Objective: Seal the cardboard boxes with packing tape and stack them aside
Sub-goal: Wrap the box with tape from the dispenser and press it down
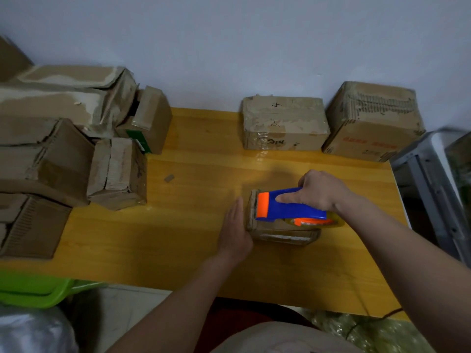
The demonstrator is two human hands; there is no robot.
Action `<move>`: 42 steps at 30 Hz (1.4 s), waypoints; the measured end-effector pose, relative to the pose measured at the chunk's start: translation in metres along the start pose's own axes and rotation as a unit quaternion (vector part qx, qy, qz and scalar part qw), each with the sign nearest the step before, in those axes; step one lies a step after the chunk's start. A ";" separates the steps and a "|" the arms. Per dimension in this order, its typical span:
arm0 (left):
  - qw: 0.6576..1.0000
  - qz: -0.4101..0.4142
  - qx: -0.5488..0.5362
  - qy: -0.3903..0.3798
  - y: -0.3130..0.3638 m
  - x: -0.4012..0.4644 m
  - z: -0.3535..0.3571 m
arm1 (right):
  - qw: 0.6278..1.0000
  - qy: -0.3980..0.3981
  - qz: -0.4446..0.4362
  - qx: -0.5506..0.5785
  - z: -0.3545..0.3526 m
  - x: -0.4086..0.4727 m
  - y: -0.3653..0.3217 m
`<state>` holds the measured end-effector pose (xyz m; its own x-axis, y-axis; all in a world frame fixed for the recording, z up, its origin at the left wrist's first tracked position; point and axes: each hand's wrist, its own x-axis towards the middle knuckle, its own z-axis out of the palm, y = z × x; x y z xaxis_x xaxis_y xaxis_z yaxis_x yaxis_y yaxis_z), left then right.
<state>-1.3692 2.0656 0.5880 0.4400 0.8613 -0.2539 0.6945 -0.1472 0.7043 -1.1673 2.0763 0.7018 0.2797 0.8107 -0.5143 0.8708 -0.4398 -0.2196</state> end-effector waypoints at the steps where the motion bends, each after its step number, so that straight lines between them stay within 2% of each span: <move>1: 0.998 0.064 0.012 -0.016 0.000 0.000 -0.002 | 1.000 -0.002 0.000 0.000 0.000 0.000 0.000; 3: 0.987 0.124 0.072 -0.070 0.001 0.005 -0.007 | 1.000 -0.006 0.001 0.002 -0.001 -0.001 0.000; 5: 0.974 0.130 0.152 -0.104 0.001 0.013 -0.012 | 1.000 -0.011 0.004 0.009 -0.001 -0.001 0.001; 7: 0.958 0.129 0.230 -0.115 0.002 0.019 -0.016 | 1.000 -0.012 0.008 0.016 -0.001 -0.001 0.002; 10: 0.942 0.099 0.296 -0.122 0.008 0.019 -0.018 | 1.000 -0.017 0.009 0.020 -0.003 -0.002 0.002; 15: 0.896 0.071 0.418 -0.128 0.016 0.017 -0.018 | 1.000 -0.020 0.000 0.019 -0.005 -0.006 0.002; 21: 0.896 0.051 0.421 -0.132 0.023 0.013 -0.019 | 1.000 -0.016 0.019 -0.009 -0.025 -0.016 0.030; 26: 0.898 0.048 0.415 -0.138 0.026 0.014 -0.020 | 0.999 -0.009 0.040 -0.035 -0.012 -0.016 0.035; 32: 0.914 0.107 0.380 -0.092 0.036 0.025 -0.020 | 0.998 -0.005 0.036 -0.053 -0.010 -0.014 0.035; 36: 0.894 0.133 0.409 -0.124 0.047 0.045 -0.009 | 0.997 -0.001 0.042 -0.059 -0.009 -0.013 0.034; 42: 0.894 0.148 0.405 -0.118 0.044 0.047 -0.007 | 0.998 -0.015 0.040 -0.041 -0.010 -0.012 0.038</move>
<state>-1.3222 2.1026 0.6113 0.7147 0.6133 -0.3362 0.6698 -0.7385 0.0766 -1.1333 2.0536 0.7083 0.3395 0.7618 -0.5518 0.8761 -0.4696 -0.1092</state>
